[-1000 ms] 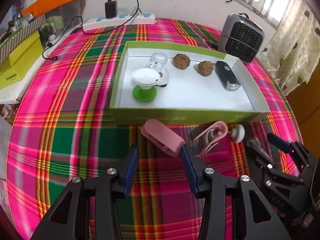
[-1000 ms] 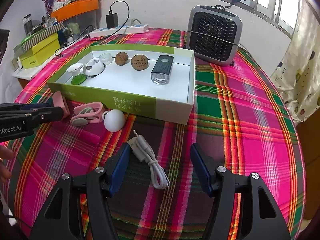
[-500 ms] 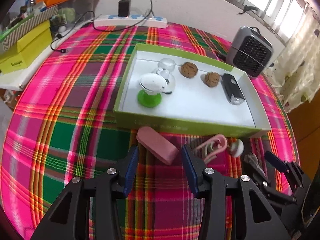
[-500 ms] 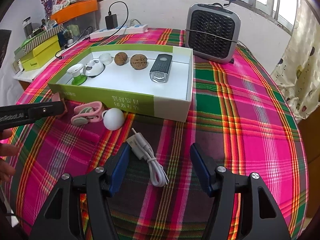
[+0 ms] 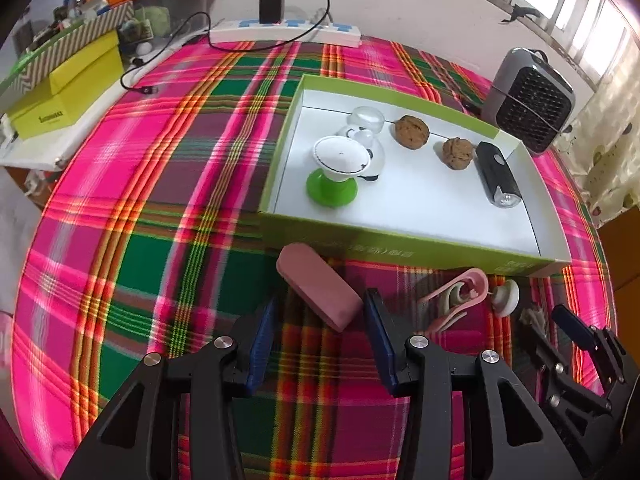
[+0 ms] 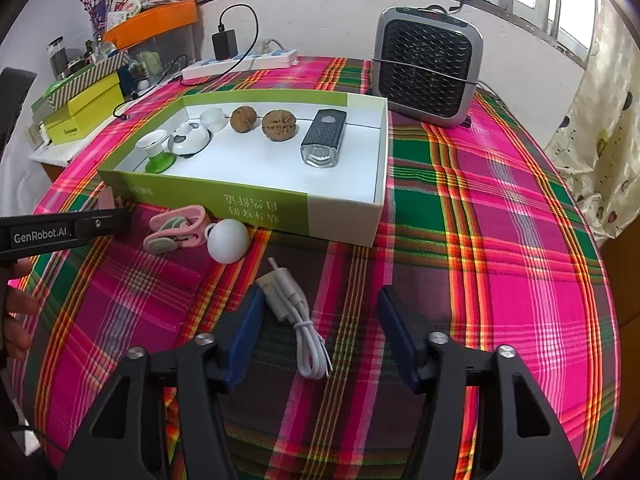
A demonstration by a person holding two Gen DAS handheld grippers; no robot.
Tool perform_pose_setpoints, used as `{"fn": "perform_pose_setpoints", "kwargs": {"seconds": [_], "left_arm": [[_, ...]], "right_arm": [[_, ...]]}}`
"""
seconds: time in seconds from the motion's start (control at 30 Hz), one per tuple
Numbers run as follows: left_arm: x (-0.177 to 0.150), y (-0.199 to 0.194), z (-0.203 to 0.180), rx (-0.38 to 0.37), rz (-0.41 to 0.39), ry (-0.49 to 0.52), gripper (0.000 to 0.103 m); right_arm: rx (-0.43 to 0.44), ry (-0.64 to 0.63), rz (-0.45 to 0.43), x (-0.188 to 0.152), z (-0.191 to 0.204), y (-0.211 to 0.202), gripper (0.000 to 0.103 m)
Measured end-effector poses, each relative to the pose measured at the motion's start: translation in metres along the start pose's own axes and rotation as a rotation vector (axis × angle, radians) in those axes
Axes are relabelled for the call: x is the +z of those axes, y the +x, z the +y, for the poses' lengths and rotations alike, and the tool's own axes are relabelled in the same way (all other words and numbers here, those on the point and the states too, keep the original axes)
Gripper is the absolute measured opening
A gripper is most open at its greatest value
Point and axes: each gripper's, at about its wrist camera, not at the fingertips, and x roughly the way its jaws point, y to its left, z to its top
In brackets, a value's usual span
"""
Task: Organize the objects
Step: 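Reach the left gripper to the pink clip while the right gripper reaches the white USB cable, then close the left gripper on the pink clip while the right gripper grasps the white cable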
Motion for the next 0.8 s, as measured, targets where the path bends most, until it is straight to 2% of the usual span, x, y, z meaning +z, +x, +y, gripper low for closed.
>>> {"fn": "perform_pose_setpoints", "kwargs": {"seconds": [0.13, 0.27, 0.33, 0.5, 0.8], "left_arm": [[-0.006, -0.003, 0.008, 0.011, -0.009, 0.004, 0.042], [-0.009, -0.006, 0.02, 0.014, -0.012, -0.013, 0.042], [-0.01, -0.008, 0.027, 0.022, -0.017, -0.025, 0.042], [-0.013, -0.01, 0.038, 0.013, -0.03, -0.048, 0.042], [-0.008, -0.005, 0.029, -0.002, -0.056, -0.006, 0.042]], "right_arm": [[0.001, -0.002, -0.004, 0.0, 0.0, -0.001, 0.043], [0.005, -0.002, -0.007, -0.001, 0.001, -0.002, 0.037], [0.006, 0.0, -0.009, -0.002, 0.001, -0.003, 0.03], [0.006, 0.005, -0.011, -0.003, 0.0, -0.004, 0.022], [0.001, 0.01, -0.01, -0.004, 0.0, -0.004, 0.022]]}}
